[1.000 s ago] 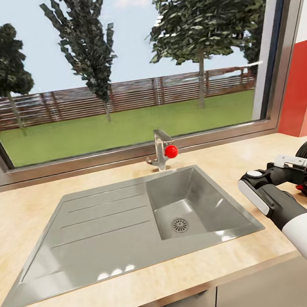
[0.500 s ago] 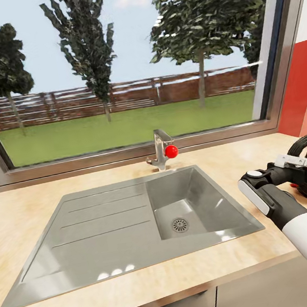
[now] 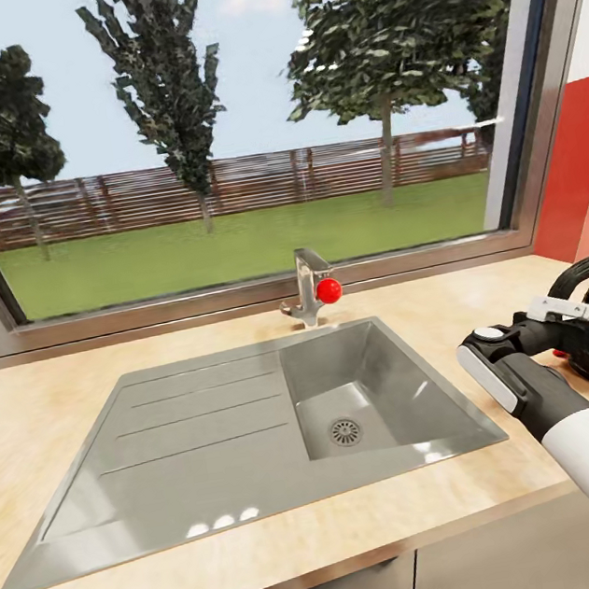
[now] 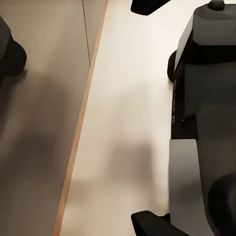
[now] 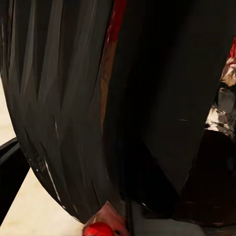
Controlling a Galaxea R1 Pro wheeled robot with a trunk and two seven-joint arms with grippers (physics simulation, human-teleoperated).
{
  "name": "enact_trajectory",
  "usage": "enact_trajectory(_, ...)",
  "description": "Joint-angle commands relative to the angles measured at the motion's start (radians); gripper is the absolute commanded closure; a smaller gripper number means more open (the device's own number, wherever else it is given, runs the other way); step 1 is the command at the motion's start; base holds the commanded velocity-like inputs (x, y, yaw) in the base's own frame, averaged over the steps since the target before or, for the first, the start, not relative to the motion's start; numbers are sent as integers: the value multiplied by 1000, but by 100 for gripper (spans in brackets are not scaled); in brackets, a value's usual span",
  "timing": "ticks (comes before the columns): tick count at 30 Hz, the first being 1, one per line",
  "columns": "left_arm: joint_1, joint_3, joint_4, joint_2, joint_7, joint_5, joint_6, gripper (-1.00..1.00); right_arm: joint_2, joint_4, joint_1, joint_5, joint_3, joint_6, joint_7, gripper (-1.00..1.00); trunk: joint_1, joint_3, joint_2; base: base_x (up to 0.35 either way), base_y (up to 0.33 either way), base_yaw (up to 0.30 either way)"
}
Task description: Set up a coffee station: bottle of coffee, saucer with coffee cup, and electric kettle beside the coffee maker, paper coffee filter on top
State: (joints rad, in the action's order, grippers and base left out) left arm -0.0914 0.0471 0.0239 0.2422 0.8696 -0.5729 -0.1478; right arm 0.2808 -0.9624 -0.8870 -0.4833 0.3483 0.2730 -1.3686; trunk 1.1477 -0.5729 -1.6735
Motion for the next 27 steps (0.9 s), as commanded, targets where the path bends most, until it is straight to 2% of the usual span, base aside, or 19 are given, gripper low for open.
enact_trajectory(1,-1,5,-1,0,2,-2,-7,-100,1,-1,-1,-8,5,9,-7,100,0,-1,-1,0,0,0)
enact_trajectory(7,-1,6,-1,0,2,-2,-7,-100,1,-1,-1,-8,5,9,-7,100,0,-1,-1,0,0,0)
enact_trajectory(27,-1,7,-1,-7,2,-3,-7,-100,1,-3,-1,-8,5,9,-7,100,-77,62,139,0,0,0)
